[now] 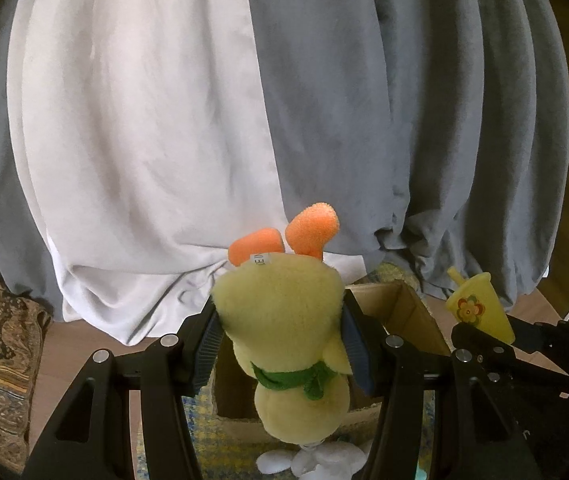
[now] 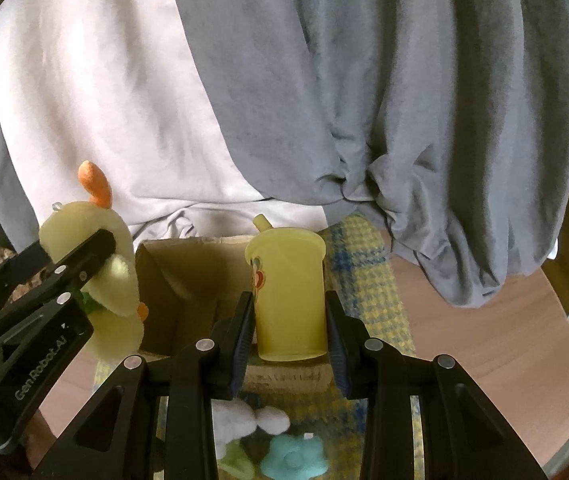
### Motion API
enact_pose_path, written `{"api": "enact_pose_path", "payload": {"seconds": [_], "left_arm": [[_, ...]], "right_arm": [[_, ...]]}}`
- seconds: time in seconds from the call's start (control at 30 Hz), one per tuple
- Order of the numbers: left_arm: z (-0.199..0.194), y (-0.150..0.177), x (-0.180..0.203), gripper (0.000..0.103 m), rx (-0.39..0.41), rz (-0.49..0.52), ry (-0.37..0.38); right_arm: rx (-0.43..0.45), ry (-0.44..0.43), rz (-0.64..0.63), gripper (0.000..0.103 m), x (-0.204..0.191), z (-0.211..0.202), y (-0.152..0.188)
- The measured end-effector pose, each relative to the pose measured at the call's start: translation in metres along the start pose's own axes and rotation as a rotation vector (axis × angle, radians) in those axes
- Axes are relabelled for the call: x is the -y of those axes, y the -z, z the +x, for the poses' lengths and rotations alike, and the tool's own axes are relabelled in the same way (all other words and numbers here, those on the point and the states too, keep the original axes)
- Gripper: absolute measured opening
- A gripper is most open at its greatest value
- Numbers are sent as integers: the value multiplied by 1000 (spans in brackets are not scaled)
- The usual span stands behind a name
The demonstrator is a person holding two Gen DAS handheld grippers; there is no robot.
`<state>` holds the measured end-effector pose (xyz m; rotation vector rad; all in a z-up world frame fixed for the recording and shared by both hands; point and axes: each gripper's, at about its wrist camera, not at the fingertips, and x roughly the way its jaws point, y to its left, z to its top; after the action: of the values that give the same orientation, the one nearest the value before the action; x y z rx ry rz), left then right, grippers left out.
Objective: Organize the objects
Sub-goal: 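Lift the duck plush and yellow cup and carry both over the box, then open both tools to drop the duck and cup into the box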
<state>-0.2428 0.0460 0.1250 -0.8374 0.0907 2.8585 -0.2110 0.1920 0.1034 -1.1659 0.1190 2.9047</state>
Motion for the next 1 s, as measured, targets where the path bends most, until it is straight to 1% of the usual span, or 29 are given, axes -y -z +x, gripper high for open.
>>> {"api": "enact_pose_path", "payload": {"seconds": [0.17,0.33,0.43,0.6,0.67,0.7,0.73,0.77,0.8,0.9,1.0], "left_arm": [[14,0,-5,54,-26,-1,-11],[29,0,-10,54,-53,-13,0],[33,3,-8,54,-62,-2,5],[39,8,-5,57,-86,15,-16],[40,9,-6,60,-97,14,-26],[40,10,-7,66,-97,13,-30],[40,10,-7,70,-95,12,-38],[39,11,-8,81,-93,9,-45],[37,11,-10,86,-88,2,-50],[33,11,-13,90,-83,-3,-58],[30,10,-13,91,-81,-3,-58]], "right_arm": [[-14,-9,-5,34,-2,13,-7],[-28,-12,-10,34,-5,24,-10],[-39,-13,-10,34,-6,28,-8],[-45,-3,-14,35,-5,32,-8],[-45,1,-15,43,-4,32,-7],[-45,5,-12,52,-4,32,-7],[-41,7,-7,65,-3,31,-6],[-35,9,-1,72,-1,30,-6],[-28,13,7,78,1,29,-6],[-26,13,30,81,5,28,-5],[-24,16,37,82,6,26,-4]]}}
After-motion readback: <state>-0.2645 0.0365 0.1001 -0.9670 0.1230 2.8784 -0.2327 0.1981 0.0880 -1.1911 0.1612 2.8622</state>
